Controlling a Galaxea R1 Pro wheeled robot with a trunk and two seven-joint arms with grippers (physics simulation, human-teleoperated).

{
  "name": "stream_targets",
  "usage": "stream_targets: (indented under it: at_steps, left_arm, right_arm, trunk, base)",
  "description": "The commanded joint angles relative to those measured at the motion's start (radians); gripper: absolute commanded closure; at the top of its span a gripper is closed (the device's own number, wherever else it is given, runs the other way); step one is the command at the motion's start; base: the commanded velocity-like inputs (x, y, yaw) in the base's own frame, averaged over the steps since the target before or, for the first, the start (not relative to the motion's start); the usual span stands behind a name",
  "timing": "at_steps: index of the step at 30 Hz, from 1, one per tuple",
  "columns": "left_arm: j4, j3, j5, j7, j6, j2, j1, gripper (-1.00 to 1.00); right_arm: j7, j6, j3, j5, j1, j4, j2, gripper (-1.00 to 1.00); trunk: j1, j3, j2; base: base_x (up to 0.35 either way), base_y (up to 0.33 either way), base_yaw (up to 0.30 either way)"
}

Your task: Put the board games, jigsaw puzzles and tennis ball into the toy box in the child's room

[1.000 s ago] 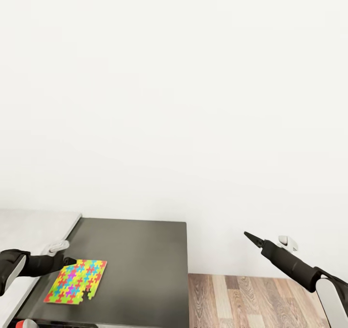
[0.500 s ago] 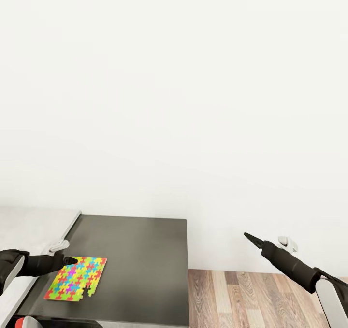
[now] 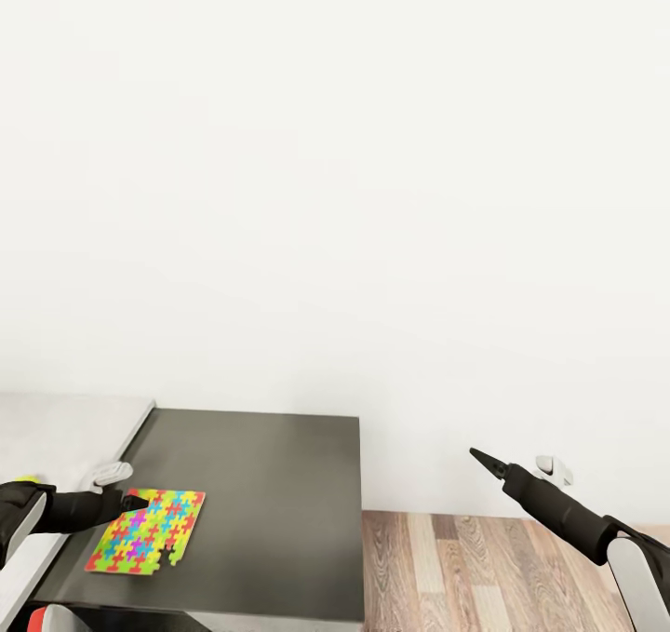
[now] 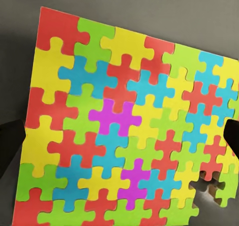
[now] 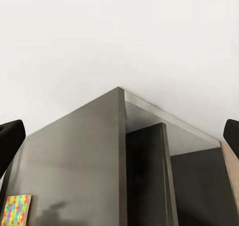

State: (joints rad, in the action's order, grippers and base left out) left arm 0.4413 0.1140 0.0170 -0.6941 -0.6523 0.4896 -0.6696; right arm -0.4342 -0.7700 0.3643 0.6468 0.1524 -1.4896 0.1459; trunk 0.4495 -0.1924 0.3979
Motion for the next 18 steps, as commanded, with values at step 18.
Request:
stream_targets:
  at_steps: [18]
  left_arm:
    - [0.000, 0.009, 0.001, 0.007, 0.003, -0.001, -0.001, -1.00]
  right_arm:
    - [-0.003, -0.003, 0.001, 0.001, 0.001, 0.000, 0.000, -1.00]
  trunk:
    - [0.001, -0.017, 0.002]
  base:
    - [0.000, 0.000, 0.000]
